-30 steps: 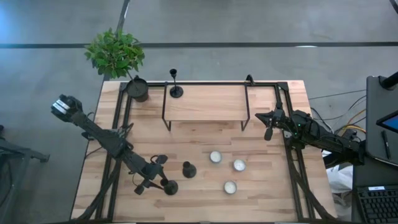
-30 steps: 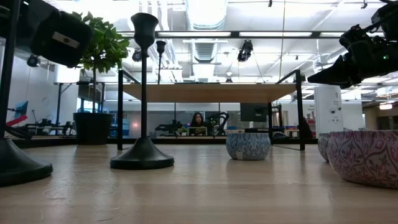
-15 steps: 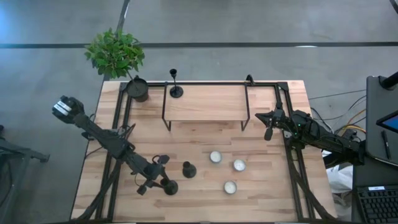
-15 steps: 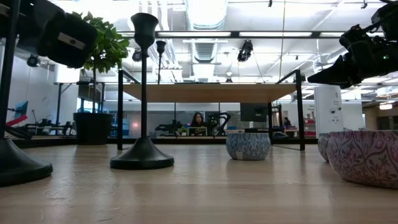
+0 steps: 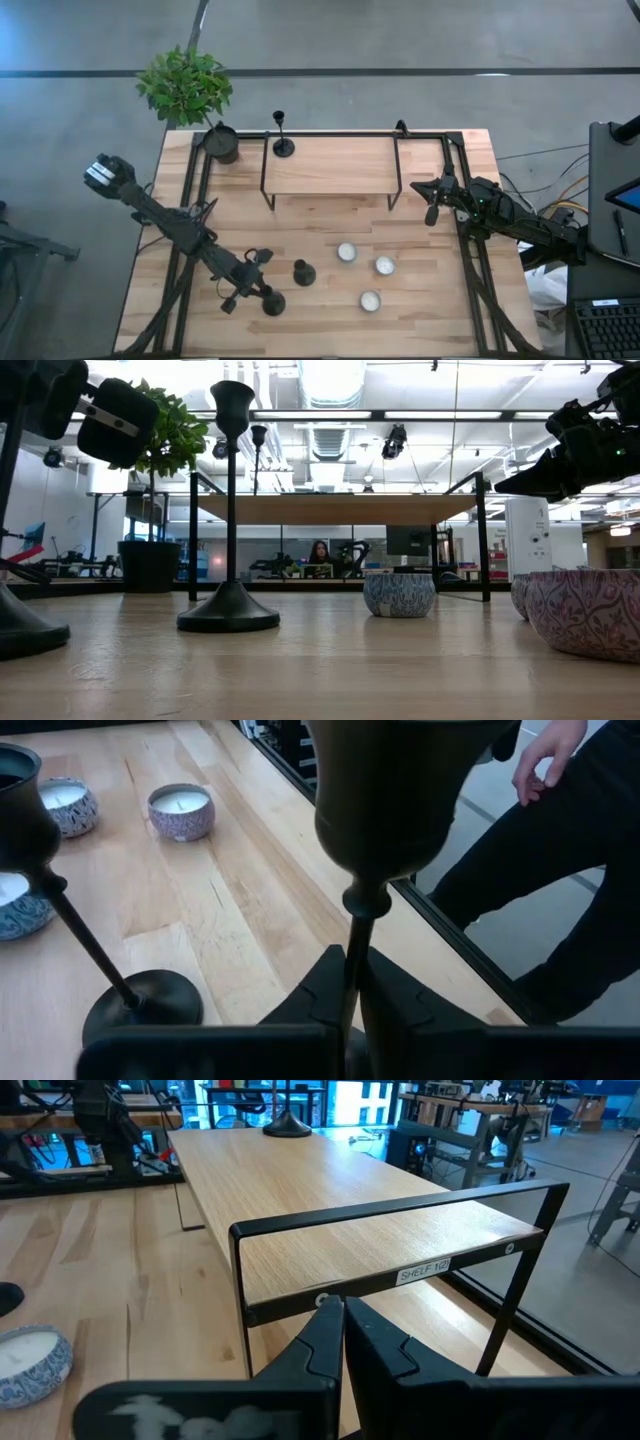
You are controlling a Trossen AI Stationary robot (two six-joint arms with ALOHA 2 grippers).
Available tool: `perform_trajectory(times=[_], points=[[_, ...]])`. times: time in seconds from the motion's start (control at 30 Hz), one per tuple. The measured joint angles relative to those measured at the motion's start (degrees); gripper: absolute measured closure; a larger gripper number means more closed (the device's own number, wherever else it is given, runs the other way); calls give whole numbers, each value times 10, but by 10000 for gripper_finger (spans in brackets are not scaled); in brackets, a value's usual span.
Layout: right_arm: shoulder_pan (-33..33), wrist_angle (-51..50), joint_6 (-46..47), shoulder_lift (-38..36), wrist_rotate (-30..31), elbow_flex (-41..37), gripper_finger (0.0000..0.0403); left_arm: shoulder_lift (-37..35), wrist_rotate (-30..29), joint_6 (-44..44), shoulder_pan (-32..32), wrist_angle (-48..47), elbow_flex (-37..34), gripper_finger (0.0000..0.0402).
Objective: Pick & Place candle stick holders
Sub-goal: Put the left black candle holder on the shelf
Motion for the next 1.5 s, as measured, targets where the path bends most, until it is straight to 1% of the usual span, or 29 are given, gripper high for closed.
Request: perform_trajectory(times=[1.07, 1.23, 1.5], points=[[0, 0, 0, 0, 0, 0, 394, -9, -13, 3, 1, -3, 0, 381], [0, 0, 0, 0, 0, 0, 394, -41, -23, 16, 7, -6, 0, 381], [0, 0, 0, 0, 0, 0, 394, -123, -30, 16, 43, -57, 0, 381]])
